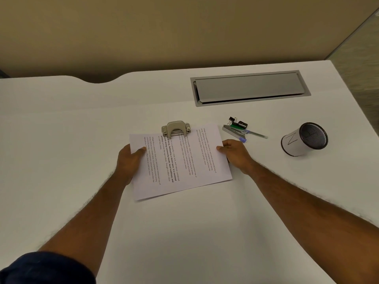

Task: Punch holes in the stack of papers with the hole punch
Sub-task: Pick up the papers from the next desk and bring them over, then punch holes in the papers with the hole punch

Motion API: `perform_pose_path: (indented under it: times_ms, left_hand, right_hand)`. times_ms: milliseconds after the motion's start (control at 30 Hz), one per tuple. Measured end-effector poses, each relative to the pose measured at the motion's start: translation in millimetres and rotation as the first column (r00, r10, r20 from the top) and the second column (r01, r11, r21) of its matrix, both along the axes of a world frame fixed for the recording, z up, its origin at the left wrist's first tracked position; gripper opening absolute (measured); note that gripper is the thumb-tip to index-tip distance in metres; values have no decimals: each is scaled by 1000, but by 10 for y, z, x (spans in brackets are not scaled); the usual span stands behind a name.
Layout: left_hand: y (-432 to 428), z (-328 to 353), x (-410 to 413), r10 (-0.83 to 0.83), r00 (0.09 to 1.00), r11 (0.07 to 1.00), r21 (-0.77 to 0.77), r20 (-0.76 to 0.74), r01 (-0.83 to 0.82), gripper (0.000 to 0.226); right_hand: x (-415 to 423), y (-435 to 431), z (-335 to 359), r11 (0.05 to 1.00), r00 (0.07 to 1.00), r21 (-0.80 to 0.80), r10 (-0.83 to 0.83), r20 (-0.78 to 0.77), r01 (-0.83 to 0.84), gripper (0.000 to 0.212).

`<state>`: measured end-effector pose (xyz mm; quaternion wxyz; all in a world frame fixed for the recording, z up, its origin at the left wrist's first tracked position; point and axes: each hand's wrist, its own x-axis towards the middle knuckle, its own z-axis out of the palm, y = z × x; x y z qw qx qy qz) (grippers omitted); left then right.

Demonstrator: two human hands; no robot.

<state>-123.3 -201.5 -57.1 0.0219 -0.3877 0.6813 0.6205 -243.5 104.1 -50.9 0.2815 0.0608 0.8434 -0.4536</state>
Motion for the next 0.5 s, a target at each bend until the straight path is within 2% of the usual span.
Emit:
perform_pose_path:
  times_ms: [67,133,200,267,400,500]
  left_hand:
    - [12,3,13,7,1000,1000,-15,1,-7,24]
    - [21,7,17,12,1000,1000,-23,0,-12,25]
    - [34,18,20,19,1000,1000,-25,-4,-19,25]
    - [39,25,22,26,1000,999,-28,-5,-26,25]
    - [40,25,23,12,1000,999,-42,3,-12,23]
    - [22,-3,34,7,1000,999,-38,-4,-7,23]
  right_hand:
    - [-25,6,-33,996,995,85,27,-101,-19,14]
    - [-53,-17,-51,980,958,198,46,-285,11,28]
    - [-99,-101,-31,974,899,224,77,-431,24,28]
    - [-180,-272,14,978,878,204,142,-457,-52,23]
    - [-363,-786,118,970,884,147,239,-403,-195,18]
    - [-484,-1156,184,938,833,149,348,-431,-314,12]
